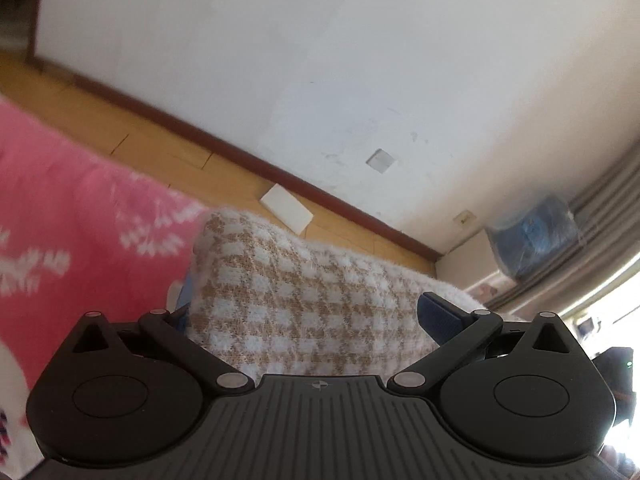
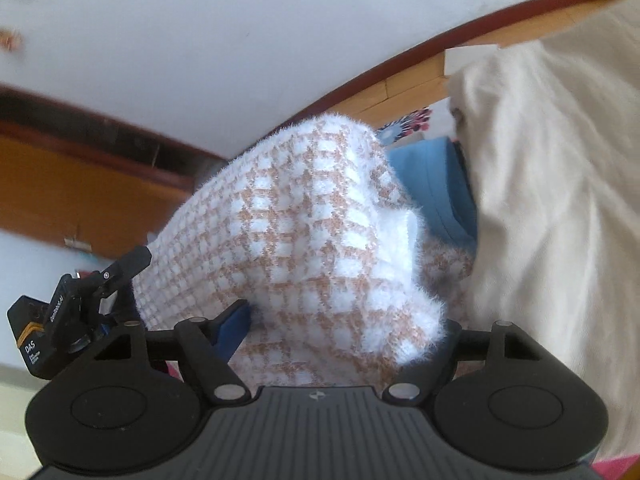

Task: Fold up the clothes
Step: 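Open the right gripper and release the cardigan on the stack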

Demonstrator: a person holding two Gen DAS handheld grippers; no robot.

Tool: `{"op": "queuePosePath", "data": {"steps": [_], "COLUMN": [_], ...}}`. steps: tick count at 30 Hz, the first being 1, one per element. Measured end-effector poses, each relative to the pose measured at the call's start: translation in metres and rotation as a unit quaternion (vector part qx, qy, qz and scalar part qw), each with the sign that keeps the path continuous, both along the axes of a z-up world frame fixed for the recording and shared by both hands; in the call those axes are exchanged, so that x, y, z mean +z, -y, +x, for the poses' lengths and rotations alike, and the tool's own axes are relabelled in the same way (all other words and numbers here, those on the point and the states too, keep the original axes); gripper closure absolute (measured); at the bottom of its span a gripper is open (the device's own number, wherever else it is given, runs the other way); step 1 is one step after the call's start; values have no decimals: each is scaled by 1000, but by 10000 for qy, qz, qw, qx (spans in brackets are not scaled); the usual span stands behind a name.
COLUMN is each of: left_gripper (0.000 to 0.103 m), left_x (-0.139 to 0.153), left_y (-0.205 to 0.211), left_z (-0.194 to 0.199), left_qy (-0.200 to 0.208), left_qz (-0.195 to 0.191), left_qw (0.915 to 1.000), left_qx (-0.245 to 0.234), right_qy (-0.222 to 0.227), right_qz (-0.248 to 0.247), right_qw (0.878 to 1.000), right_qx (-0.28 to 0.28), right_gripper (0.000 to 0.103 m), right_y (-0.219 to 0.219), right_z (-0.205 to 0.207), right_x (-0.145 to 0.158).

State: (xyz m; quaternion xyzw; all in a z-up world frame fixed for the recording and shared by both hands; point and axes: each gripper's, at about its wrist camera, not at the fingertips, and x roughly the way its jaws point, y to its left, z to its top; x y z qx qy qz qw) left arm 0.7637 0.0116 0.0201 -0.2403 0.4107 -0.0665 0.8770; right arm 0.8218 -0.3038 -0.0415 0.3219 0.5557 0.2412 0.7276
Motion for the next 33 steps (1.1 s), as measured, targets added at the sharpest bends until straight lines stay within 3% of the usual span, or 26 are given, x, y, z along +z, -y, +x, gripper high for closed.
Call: {"op": "queuePosePath", "data": {"steps": [4, 9, 13, 16, 20, 22, 28, 33], "left_gripper": [0, 0, 0, 0, 0, 0, 0, 0], "left_x": [-17, -37, -42, -46, -37, -28, 2, 6], "left_y": [6, -16, -22, -23, -29, -37, -51, -17], "left_z": [22, 28, 28, 31, 22, 10, -36, -45], "left_qy": [-290, -498, -522, -552, -440, -277, 250, 319], "left_qz": [288, -184, -352, -373, -388, -357, -146, 564], "left_qw": [9991, 9984, 9977, 9973, 9976, 9977, 9950, 9969], "left_qx": [-98, 179, 266, 323, 366, 498, 954, 447], "right_qy": [-176, -254, 243, 561, 320, 394, 1437, 2786], "right_qz": [130, -8, -674, -1028, -660, -437, -830, -946], "right_qw": [9994, 9986, 9971, 9929, 9963, 9961, 9833, 9552], "right_qx": [-260, -469, -259, -211, -451, -660, -749, 331], "right_gripper": [27, 26, 26, 25, 23, 22, 21, 25], "right_y": [7, -4, -32, -44, -19, 0, 26, -31], "right_z": [6, 13, 4, -2, -5, -15, -31, 14], "right_x": [-8, -5, 24, 25, 8, 15, 57, 85]}}
